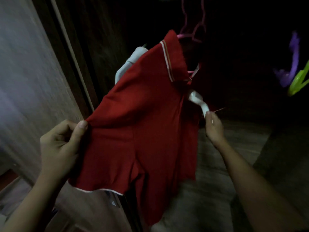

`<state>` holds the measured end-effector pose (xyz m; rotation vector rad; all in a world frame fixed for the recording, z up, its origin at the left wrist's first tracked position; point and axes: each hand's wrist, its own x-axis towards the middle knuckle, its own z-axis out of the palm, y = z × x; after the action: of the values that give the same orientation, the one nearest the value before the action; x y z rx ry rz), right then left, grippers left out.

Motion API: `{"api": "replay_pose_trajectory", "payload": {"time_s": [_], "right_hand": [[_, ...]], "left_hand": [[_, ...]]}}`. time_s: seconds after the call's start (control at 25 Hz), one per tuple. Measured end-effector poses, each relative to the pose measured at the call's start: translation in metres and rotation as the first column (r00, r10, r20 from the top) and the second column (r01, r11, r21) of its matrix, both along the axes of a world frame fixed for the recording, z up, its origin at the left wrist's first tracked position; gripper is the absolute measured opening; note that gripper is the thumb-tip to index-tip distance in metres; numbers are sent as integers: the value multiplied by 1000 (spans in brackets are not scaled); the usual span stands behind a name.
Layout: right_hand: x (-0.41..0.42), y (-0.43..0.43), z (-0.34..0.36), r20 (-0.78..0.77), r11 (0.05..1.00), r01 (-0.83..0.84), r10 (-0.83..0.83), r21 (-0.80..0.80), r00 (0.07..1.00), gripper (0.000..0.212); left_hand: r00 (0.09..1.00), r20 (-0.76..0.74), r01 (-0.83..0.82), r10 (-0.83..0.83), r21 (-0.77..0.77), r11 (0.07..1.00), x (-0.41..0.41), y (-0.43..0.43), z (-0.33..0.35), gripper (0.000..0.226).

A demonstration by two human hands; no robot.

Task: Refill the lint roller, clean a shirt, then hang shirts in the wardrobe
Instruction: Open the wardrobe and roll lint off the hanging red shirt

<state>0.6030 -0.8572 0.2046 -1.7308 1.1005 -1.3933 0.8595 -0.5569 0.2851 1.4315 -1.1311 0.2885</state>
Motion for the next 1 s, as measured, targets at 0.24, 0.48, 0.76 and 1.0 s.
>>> {"api": "replay_pose_trajectory", "payload": {"time_s": [0.24,0.48,0.76,1.0], "right_hand": [[-5,25,-109,33,934,-258,258,249,966,23],[1,23,-133,-173,987,-148,157,60,972,35],[24,64,19,-133,961,-127,96,-246,986,24],[25,134,-178,-414,944,-113,242,311,878,104]], "left_hand": [[1000,22,14,-14,-4,1000,-4,1,5,50],[1000,5,9,-9,-25,1000,-3,1,3,45],[1000,22,19,-18,-36,999,-5,3,3,45],[999,9,44,-44,-12,999,-4,5,7,39]]}}
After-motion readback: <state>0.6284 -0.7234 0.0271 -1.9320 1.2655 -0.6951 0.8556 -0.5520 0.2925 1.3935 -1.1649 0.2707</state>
